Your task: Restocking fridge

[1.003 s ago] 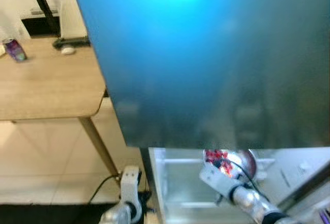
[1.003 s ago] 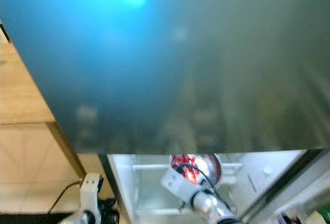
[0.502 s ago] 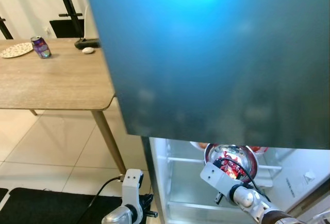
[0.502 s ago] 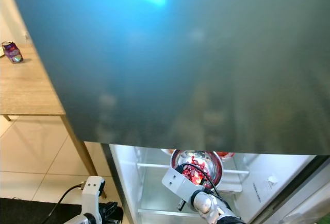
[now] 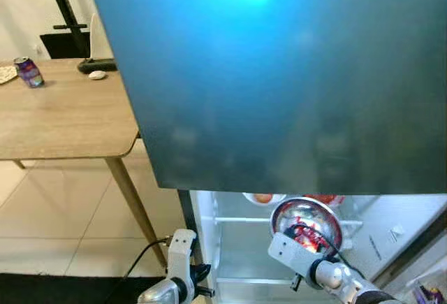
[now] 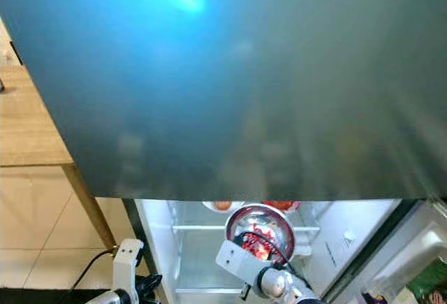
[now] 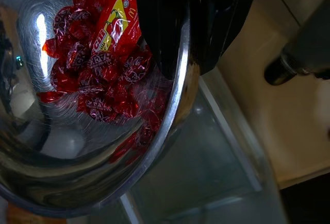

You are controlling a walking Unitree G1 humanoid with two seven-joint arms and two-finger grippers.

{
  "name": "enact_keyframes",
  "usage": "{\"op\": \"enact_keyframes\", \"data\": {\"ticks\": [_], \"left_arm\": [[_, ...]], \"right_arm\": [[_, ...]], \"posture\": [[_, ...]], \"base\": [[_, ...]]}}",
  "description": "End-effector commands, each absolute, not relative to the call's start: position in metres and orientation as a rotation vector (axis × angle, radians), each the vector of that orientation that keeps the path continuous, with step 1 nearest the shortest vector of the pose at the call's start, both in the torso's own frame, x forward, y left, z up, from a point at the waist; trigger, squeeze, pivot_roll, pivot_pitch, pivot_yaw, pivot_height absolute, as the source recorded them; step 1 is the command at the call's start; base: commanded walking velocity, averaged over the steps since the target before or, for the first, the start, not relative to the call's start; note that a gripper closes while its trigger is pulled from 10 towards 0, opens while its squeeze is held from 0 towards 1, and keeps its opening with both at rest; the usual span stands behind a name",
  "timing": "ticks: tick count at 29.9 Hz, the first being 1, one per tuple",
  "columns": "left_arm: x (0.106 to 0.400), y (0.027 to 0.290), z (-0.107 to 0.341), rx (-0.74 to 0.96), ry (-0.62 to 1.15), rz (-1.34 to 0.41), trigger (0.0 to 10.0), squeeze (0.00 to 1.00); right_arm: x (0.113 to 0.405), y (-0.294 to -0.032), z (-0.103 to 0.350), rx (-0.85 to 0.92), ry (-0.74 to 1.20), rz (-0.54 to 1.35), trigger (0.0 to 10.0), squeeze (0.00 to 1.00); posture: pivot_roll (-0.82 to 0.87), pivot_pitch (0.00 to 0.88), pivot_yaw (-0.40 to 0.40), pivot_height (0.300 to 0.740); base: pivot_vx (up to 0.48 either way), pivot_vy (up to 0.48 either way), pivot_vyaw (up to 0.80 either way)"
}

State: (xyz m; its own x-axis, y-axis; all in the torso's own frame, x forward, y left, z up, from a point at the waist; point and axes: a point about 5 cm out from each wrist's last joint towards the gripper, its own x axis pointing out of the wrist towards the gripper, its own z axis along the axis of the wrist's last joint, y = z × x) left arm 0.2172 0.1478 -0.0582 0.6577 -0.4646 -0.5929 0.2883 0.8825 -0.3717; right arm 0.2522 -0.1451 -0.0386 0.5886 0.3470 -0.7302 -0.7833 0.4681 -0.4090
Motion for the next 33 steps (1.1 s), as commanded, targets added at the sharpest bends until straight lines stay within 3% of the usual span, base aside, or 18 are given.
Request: {"op": "enact_keyframes", "data": {"ticks": [1, 18, 33], "left_arm": [[0.2158, 0.1471, -0.0592, -0.239, 0.743, -0.43, 10.0, 0.0], [0.2177, 0.1439, -0.0565, -0.258, 0.713, -0.463, 10.0, 0.0], [0.2114, 0.1465, -0.0586, -0.189, 0.709, -0.507, 10.0, 0.0]], "right_arm": [[0.2523, -0.1482, -0.0378, -0.823, 0.614, 0.765, 10.0, 0.0], [0.244, -0.146, -0.0412, -0.849, 0.654, 0.926, 10.0, 0.0], [0.2473, -0.1415, -0.035, -0.825, 0.639, 1.018, 10.0, 0.0]], "posture": [[-0.1, 0.0, 0.012, 0.74], [-0.1, 0.0, 0.013, 0.74], [-0.1, 0.0, 0.01, 0.68]], "base": [[0.0, 0.0, 0.0], [0.0, 0.0, 0.0], [0.0, 0.0, 0.0]]}}
